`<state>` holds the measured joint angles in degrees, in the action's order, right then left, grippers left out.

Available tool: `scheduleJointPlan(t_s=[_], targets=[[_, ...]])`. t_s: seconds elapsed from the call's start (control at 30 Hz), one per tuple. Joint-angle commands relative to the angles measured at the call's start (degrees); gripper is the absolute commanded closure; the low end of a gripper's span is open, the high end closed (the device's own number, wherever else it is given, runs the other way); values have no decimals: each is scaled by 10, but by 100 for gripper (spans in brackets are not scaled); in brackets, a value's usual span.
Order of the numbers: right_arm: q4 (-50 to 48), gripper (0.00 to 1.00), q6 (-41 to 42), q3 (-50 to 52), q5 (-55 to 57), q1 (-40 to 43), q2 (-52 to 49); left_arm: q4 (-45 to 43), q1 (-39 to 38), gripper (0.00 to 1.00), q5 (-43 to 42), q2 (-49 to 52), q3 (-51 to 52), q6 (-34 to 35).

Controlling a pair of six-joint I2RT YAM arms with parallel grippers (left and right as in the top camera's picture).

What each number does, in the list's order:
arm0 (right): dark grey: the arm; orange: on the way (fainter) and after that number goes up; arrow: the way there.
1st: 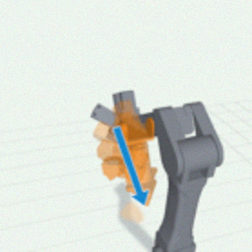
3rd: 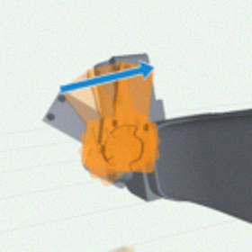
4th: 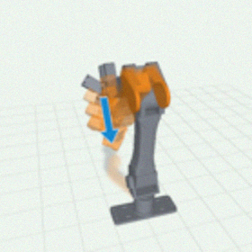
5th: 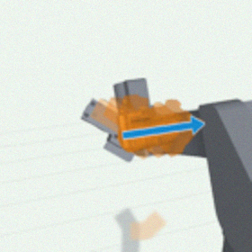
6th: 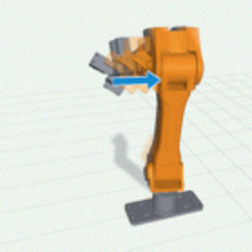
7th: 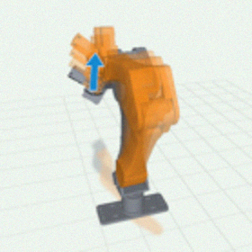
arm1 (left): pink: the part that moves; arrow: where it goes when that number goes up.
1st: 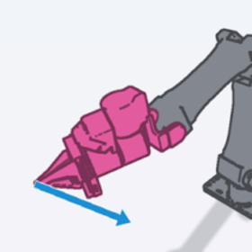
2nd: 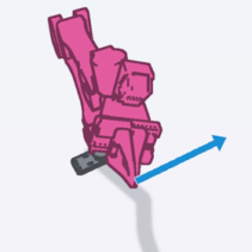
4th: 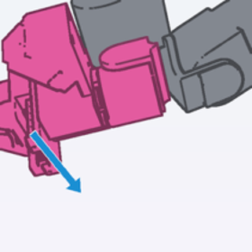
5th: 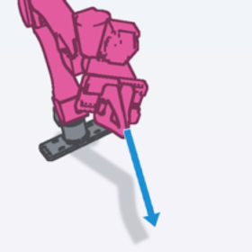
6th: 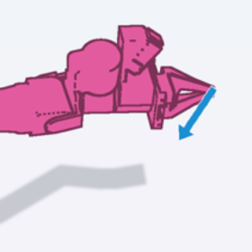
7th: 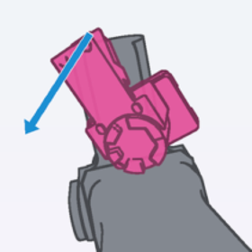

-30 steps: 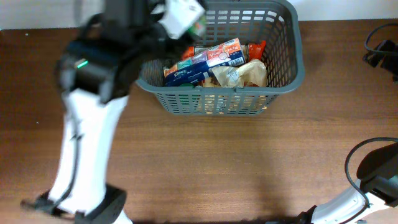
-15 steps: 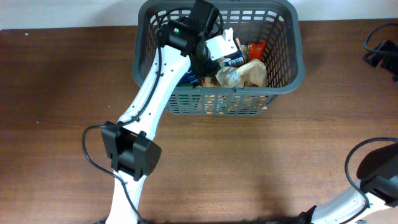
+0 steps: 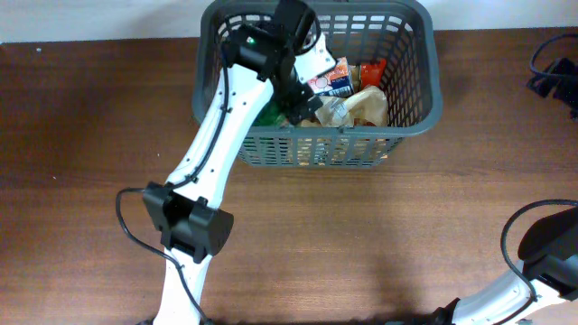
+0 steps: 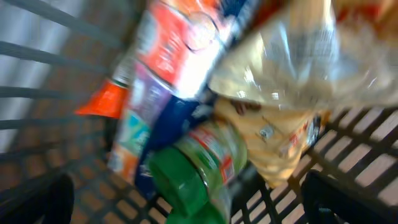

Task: Pack container
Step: 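Release the jar and retract the left gripper to the left edge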

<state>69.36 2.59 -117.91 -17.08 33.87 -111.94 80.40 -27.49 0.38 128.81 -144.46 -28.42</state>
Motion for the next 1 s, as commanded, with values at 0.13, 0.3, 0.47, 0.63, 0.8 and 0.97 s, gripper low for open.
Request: scheduleJointPlan(t_s=[0.13, 0.3, 0.47, 0.63, 0.8, 0.97], targets=[[-2, 1, -2, 4, -7, -1, 15, 10, 28, 1, 62, -92, -121, 149], [-2, 1, -2, 4, -7, -1, 15, 51, 97, 1, 116, -125, -126, 202], [-2, 1, -2, 4, -7, -1, 15, 123, 222, 1, 115, -127, -125, 272], [-2, 1, -2, 4, -7, -1, 15, 154, 329, 1, 90, -125, -124, 308], [-2, 1, -2, 4, -7, -1, 15, 163, 402, 1, 70, -125, -119, 308], [-2, 1, -2, 4, -7, -1, 15, 163, 456, 1, 78, -125, -104, 308]])
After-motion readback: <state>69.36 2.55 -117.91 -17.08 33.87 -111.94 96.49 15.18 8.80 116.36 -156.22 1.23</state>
